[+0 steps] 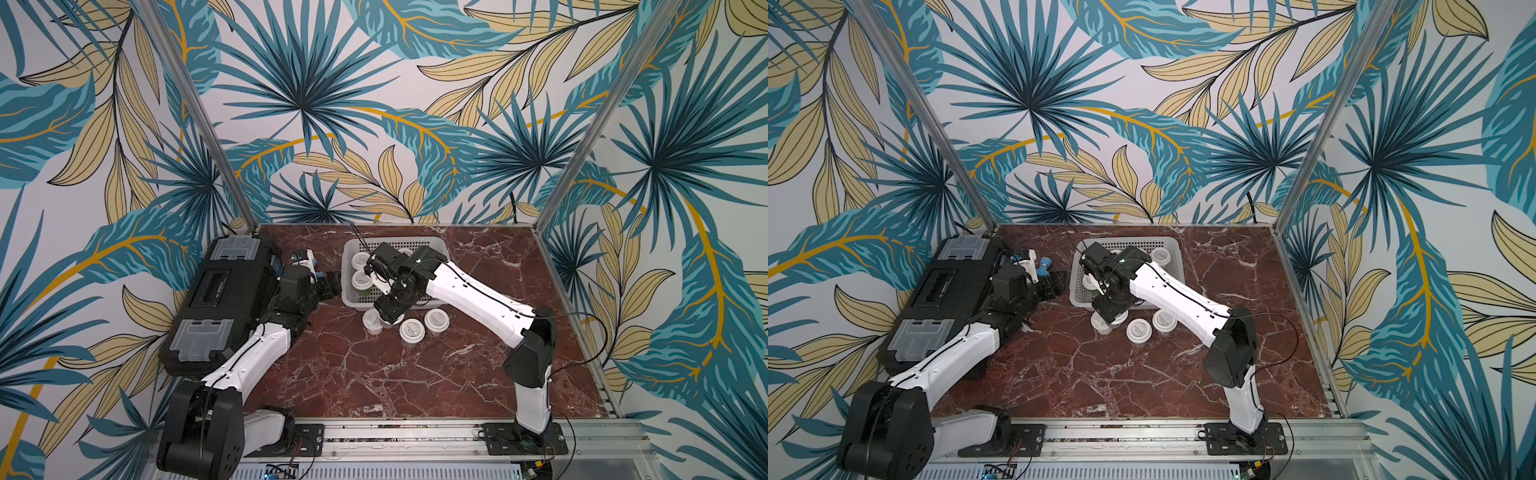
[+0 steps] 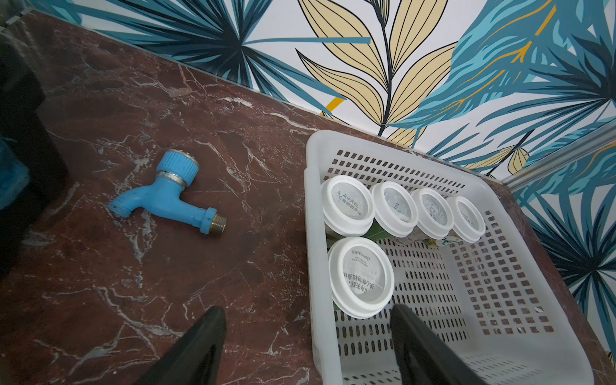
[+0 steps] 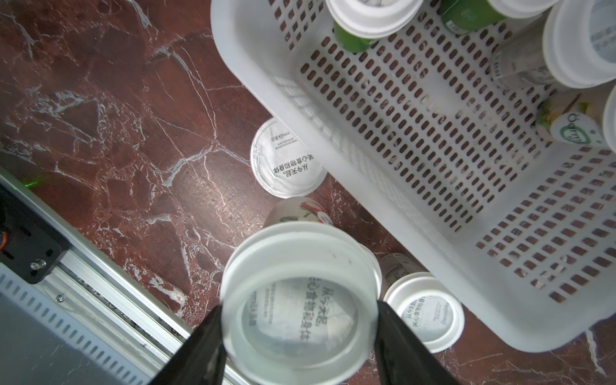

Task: Put the yogurt in the basket
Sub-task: Pick up the yogurt from the center of the board, then place the yogurt in the basket.

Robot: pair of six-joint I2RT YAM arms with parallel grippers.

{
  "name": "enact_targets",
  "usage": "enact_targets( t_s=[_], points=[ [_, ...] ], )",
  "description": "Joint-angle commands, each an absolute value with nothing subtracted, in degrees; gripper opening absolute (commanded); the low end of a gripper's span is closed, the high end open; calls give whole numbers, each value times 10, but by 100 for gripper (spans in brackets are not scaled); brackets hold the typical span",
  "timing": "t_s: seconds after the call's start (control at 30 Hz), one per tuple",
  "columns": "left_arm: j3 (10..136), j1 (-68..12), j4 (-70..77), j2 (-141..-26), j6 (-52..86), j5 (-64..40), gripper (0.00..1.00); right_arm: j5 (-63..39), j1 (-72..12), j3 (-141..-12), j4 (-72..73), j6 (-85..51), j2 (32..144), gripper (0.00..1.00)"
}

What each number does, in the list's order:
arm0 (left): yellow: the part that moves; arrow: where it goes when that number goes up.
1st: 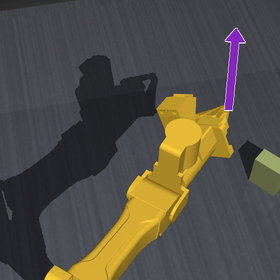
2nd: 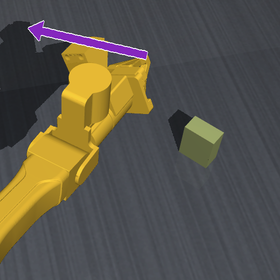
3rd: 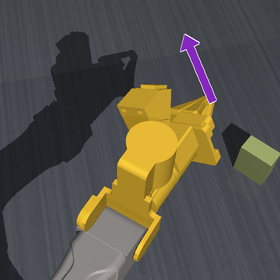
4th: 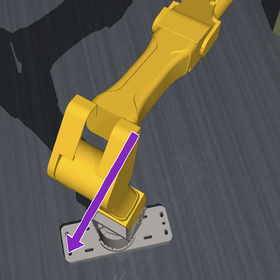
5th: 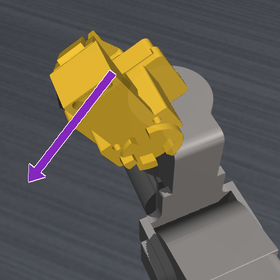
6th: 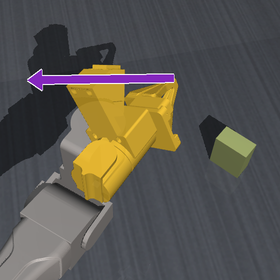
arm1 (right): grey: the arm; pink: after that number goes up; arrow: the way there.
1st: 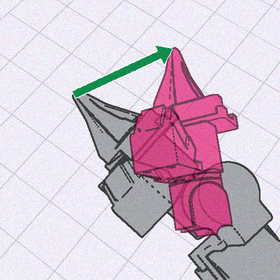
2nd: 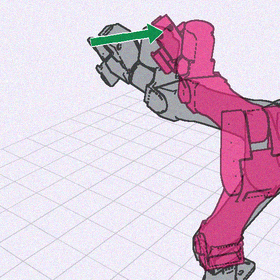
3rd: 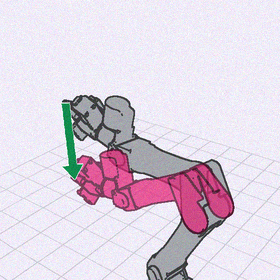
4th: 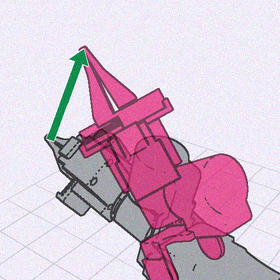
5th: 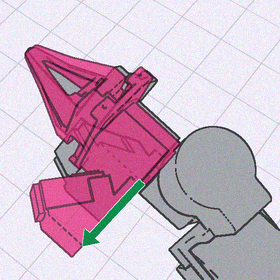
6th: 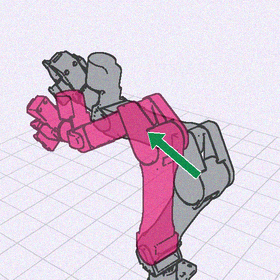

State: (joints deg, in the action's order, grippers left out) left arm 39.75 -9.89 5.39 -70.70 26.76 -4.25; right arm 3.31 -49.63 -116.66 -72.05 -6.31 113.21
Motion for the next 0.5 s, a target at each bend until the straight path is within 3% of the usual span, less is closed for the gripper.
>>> enact_targets(
  t_s=[0.0,0.47],
  points=[
    [386,-96,71,-700,271,-51,82,29,-483,-1214,-767,-38,1143,67],
    [388,-96,78,-709,273,-61,81,11,-412,-1424,-824,10,1267,67]
  ],
)
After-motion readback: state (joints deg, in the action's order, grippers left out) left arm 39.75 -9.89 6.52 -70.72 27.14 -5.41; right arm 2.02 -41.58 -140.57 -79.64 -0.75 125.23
